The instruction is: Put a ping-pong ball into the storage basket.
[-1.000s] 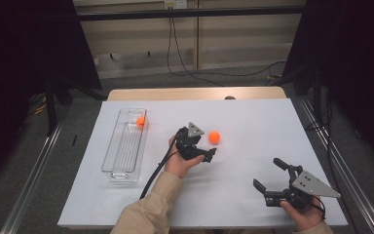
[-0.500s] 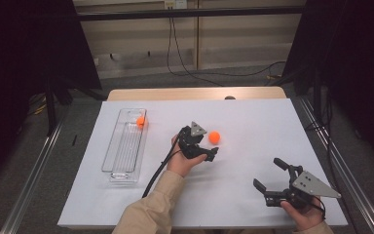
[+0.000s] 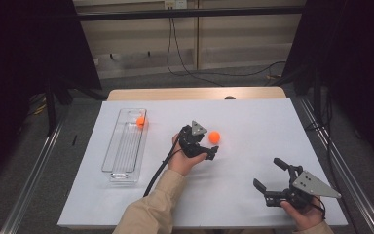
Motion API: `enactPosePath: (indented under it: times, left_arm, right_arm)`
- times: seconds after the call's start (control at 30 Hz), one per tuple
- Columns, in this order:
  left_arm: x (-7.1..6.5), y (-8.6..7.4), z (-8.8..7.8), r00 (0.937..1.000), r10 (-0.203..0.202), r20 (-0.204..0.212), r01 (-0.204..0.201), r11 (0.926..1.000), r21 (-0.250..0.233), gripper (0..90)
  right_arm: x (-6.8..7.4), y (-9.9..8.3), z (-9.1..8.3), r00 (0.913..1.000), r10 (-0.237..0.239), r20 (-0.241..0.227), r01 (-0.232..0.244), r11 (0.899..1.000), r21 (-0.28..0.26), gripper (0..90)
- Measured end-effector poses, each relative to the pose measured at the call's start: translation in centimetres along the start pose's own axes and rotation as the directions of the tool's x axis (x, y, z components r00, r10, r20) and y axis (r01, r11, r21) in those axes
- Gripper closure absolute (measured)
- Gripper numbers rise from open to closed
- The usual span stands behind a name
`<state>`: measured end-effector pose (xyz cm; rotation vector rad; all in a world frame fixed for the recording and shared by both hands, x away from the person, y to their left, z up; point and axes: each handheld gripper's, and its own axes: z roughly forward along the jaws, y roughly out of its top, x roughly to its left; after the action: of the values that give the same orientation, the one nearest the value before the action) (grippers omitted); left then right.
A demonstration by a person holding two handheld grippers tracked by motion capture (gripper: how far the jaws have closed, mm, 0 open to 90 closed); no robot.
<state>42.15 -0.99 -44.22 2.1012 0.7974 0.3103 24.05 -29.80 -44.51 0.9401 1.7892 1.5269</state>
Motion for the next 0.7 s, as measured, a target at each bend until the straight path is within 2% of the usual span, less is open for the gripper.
enactPosePath:
  times: [0.7]
  left_arm:
    - [0.07,0.15,0.44,0.9999,0.008,-0.015,-0.008,1.0000,-0.003,9.0]
  right_arm:
    - [-0.05,0.00,-0.02,1.0000,0.008,0.002,-0.008,1.000,-0.001,3.1]
